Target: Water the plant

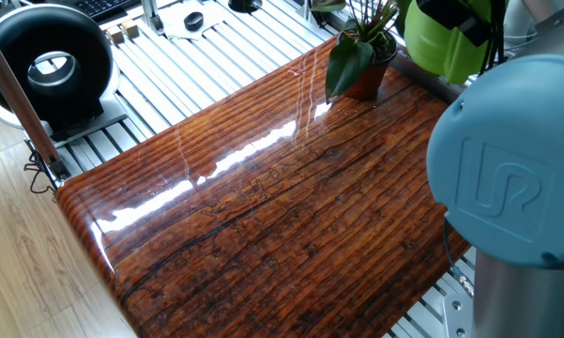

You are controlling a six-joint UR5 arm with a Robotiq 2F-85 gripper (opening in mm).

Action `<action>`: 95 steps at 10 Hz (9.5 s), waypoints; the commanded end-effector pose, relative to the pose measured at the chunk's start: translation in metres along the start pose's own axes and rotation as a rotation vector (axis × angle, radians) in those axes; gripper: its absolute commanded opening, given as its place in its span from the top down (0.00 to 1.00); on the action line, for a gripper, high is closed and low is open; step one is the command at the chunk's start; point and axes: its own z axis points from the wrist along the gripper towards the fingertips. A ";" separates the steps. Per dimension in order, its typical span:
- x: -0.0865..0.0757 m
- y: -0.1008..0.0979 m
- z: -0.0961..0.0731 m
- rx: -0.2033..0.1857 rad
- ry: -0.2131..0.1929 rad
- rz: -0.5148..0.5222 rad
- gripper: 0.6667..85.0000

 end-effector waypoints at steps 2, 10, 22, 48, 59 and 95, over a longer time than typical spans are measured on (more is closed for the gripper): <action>0.002 0.000 0.000 0.001 0.005 -0.013 0.99; -0.020 0.043 0.005 -0.046 -0.031 0.021 0.99; -0.038 0.019 -0.005 0.070 -0.104 0.048 0.99; -0.175 0.115 0.015 -0.042 -0.117 0.062 0.99; -0.224 0.124 0.017 -0.128 -0.125 0.064 0.99; -0.288 0.180 0.011 -0.345 -0.196 0.208 0.99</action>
